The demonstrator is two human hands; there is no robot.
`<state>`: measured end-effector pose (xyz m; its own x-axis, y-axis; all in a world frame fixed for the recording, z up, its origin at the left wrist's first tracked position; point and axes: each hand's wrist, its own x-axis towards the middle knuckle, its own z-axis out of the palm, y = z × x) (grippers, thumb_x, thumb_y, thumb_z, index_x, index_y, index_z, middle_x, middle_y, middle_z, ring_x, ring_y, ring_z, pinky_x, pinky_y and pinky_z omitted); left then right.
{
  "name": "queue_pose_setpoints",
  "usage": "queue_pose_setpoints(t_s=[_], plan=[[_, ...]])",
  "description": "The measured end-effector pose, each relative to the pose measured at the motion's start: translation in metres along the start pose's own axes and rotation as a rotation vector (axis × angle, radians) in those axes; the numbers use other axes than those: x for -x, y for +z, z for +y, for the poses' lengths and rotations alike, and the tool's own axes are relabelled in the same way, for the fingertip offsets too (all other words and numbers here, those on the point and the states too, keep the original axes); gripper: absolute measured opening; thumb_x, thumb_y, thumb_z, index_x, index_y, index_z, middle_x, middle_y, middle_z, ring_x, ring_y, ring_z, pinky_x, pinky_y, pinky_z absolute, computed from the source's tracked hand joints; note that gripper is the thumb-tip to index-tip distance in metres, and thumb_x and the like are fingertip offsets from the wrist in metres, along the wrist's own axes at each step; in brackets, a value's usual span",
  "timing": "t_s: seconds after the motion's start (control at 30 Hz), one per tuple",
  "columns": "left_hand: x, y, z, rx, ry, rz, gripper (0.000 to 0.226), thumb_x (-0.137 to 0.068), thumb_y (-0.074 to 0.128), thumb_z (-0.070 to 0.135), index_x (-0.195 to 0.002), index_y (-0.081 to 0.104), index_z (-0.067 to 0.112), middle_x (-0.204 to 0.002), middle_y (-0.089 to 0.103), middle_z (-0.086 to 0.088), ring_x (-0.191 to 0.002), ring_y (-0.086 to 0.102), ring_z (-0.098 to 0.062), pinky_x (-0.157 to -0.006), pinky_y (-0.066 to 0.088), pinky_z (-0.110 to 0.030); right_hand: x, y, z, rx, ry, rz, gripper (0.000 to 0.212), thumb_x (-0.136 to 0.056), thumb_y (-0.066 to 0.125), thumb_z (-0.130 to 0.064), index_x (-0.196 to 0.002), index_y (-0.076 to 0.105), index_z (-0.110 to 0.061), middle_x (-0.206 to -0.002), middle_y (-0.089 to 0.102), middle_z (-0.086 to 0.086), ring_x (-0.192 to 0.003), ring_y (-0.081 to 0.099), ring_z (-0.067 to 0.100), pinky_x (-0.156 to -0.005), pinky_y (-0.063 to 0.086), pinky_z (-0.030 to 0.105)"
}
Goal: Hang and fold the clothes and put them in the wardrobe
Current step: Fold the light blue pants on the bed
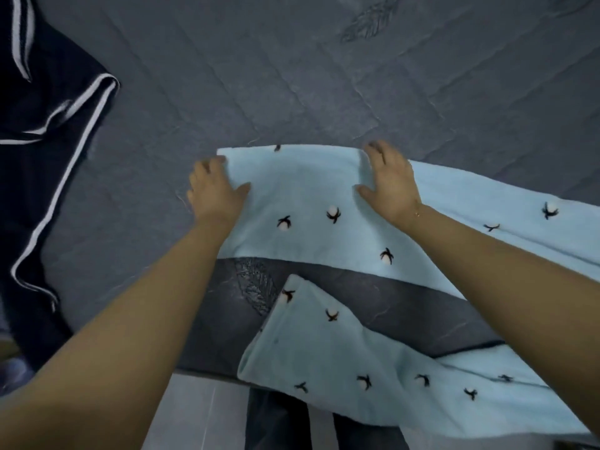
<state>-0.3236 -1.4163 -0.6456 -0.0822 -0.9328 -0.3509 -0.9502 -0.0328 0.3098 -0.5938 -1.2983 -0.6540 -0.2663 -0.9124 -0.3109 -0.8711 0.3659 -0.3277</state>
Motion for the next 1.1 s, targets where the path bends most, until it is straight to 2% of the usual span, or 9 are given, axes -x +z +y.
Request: queue_pose_setpoints(t_s=[0.17,0.27,0.33,0.43,0.57,0.73,0.87,0.97,1.1], plan=[[0.058,0.028,-0.046,0.548,-0.399,-0.072,0.058,-0.083,0.074,0.039,-0.118,0.050,-0.001,-0.122,0.051,-0.019,-0.110,0.053,-0.034,-0.096,0.046,-0.046,0.082,0.048,-0.033,-0.092,-0.324,-0.008,0.056,-0.085,0.074,-0.019,-0.135,0.054,-0.001,-0.147,0.042,0.022,-0.134,0.043,0.039,-0.111,0.033,0.054],[0.081,0.036,-0.056,0.624,-0.441,-0.076,0.045,-0.086,0.071,0.040,-0.104,0.055,0.003,-0.105,0.060,-0.014,-0.095,0.058,-0.027,-0.084,0.051,-0.042,0.114,0.075,-0.045,-0.059,-0.292,-0.144,0.056,-0.087,0.071,-0.016,-0.138,0.052,-0.005,-0.153,0.035,0.017,-0.139,0.038,0.036,-0.113,0.030,0.053],[0.087,0.033,-0.057,0.797,-0.455,-0.078,0.029,-0.090,0.066,0.033,-0.095,0.057,0.007,-0.095,0.063,-0.008,-0.088,0.061,-0.023,-0.075,0.054,-0.035,0.113,0.082,-0.049,-0.071,-0.236,-0.103,0.050,-0.084,0.071,-0.008,-0.133,0.057,-0.005,-0.150,0.041,0.016,-0.135,0.043,0.035,-0.112,0.034,0.050],[0.077,0.015,-0.060,1.094,-0.422,-0.081,0.013,-0.093,0.064,0.024,-0.089,0.058,0.013,-0.090,0.064,0.000,-0.083,0.064,-0.011,-0.070,0.056,-0.022,0.093,0.077,-0.057,-0.134,-0.222,0.041,0.029,-0.079,0.075,0.000,-0.107,0.069,-0.002,-0.124,0.062,0.018,-0.110,0.061,0.037,-0.092,0.049,0.046],[0.064,-0.009,-0.081,1.014,-0.176,-0.055,0.016,-0.091,0.067,0.029,-0.089,0.058,0.015,-0.091,0.056,-0.008,-0.080,0.054,-0.014,-0.073,0.051,-0.029,0.085,0.069,-0.070,-0.231,-0.292,0.074,0.014,-0.084,0.068,0.003,-0.098,0.066,-0.001,-0.103,0.063,0.014,-0.093,0.059,0.032,-0.078,0.049,0.039],[0.076,0.008,-0.116,0.763,-0.295,-0.283,0.022,-0.091,0.067,0.022,-0.096,0.058,0.004,-0.103,0.063,-0.019,-0.096,0.060,-0.029,-0.090,0.051,-0.045,0.105,0.066,-0.066,-0.214,-0.416,-0.297,0.018,-0.090,0.068,-0.013,-0.106,0.069,-0.004,-0.107,0.063,0.010,-0.096,0.061,0.029,-0.080,0.052,0.039],[0.061,0.009,-0.119,0.985,-0.343,-0.351,0.037,-0.087,0.069,0.034,-0.117,0.049,0.027,-0.108,0.060,0.014,-0.098,0.062,-0.003,-0.079,0.051,-0.019,0.075,0.042,-0.059,-0.319,-0.191,-0.085,0.020,-0.093,0.064,-0.011,-0.112,0.069,-0.007,-0.115,0.063,0.009,-0.111,0.058,0.027,-0.097,0.040,0.026],[0.042,0.008,-0.107,1.093,-0.383,-0.425,0.055,-0.072,0.067,0.063,-0.115,0.054,0.033,-0.114,0.063,0.016,-0.100,0.063,0.000,-0.079,0.051,-0.020,0.027,0.015,-0.045,-0.198,-0.110,0.143,0.028,-0.092,0.061,-0.008,-0.119,0.063,-0.003,-0.119,0.059,0.016,-0.114,0.051,0.034,-0.100,0.032,0.028],[0.019,0.016,-0.083,0.974,-0.316,-0.500,0.045,-0.084,0.060,0.060,-0.117,0.058,0.029,-0.108,0.065,0.016,-0.095,0.064,-0.001,-0.069,0.050,-0.016,-0.030,-0.009,-0.015,-0.203,0.185,-0.004,0.042,-0.088,0.071,-0.026,-0.126,0.060,-0.010,-0.122,0.059,0.015,-0.117,0.053,0.032,-0.105,0.039,0.041]])
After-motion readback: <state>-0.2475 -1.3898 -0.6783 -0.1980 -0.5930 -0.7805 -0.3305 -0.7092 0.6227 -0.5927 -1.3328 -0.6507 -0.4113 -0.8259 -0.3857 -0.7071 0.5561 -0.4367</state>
